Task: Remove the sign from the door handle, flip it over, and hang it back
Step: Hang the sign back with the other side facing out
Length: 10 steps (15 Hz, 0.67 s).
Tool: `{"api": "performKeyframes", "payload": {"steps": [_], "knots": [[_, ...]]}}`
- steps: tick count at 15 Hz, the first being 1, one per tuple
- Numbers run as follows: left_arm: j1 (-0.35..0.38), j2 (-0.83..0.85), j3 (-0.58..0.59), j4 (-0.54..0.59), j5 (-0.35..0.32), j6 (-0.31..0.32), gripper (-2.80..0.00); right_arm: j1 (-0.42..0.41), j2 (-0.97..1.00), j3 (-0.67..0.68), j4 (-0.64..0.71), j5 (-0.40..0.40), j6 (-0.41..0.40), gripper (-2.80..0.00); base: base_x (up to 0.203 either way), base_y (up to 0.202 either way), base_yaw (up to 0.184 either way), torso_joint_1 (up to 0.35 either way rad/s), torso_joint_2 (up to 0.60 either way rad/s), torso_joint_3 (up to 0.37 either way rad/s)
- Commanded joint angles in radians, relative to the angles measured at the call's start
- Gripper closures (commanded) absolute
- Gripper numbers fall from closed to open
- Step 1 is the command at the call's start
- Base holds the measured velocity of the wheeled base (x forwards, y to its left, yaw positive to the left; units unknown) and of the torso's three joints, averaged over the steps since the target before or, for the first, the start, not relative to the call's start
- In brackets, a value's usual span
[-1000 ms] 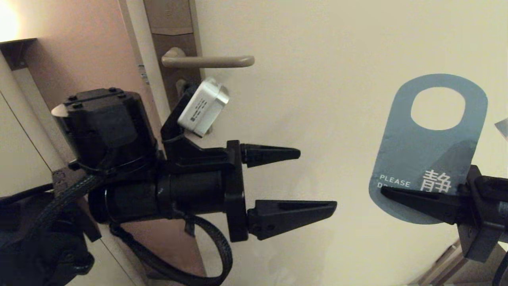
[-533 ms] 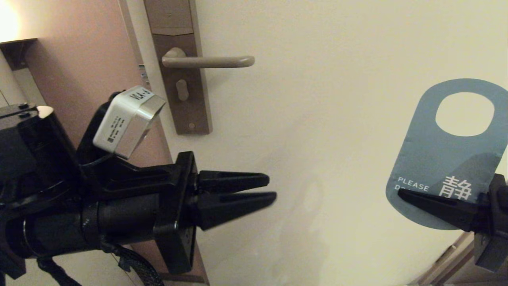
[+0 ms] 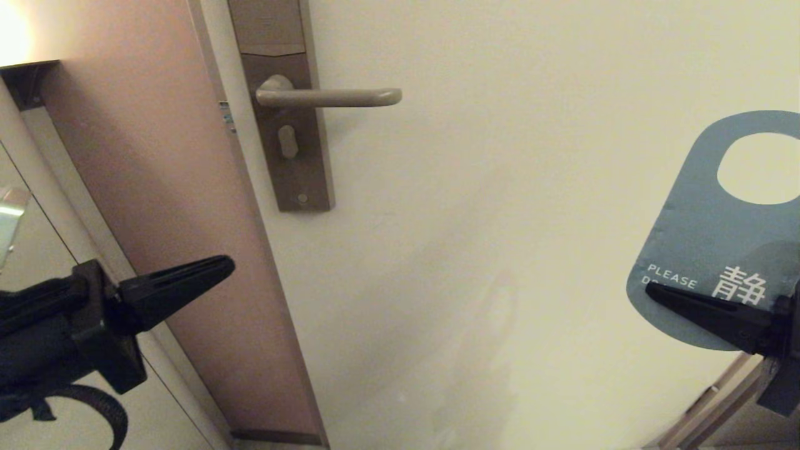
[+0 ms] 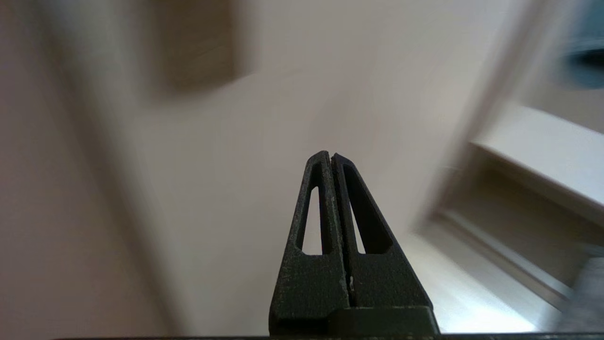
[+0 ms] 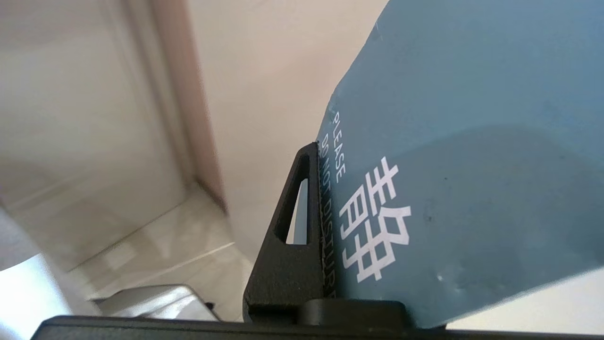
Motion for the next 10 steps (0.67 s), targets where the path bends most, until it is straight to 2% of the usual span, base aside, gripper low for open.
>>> {"api": "performKeyframes", "payload": {"steps": [1, 4, 5, 7, 10], "knots": [[0.091, -0.131, 0.096, -0.003, 0.040, 0.000, 0.00, 0.000, -0.005, 0.000, -0.003, -0.023, -0.001, 0.00, 0.000, 0.000, 0.000, 0.000, 0.00, 0.000], [0.179, -0.217, 0.232, -0.002, 0.200, 0.001, 0.00, -0.001, -0.007, -0.001, -0.003, -0.042, -0.003, 0.00, 0.000, 0.000, 0.000, 0.000, 0.00, 0.000], [0.200, -0.250, 0.265, -0.001, 0.232, 0.002, 0.00, -0.001, -0.010, -0.001, -0.003, -0.049, -0.003, 0.00, 0.000, 0.000, 0.000, 0.000, 0.00, 0.000], [0.224, -0.318, 0.314, 0.028, 0.255, 0.003, 0.00, -0.001, -0.017, -0.005, -0.004, -0.085, -0.003, 0.00, 0.000, 0.000, 0.000, 0.000, 0.00, 0.000], [0.246, -0.459, 0.339, 0.187, 0.301, 0.008, 0.00, 0.001, -0.031, -0.004, -0.004, -0.111, -0.006, 0.00, 0.000, 0.000, 0.000, 0.000, 0.00, 0.000]]}}
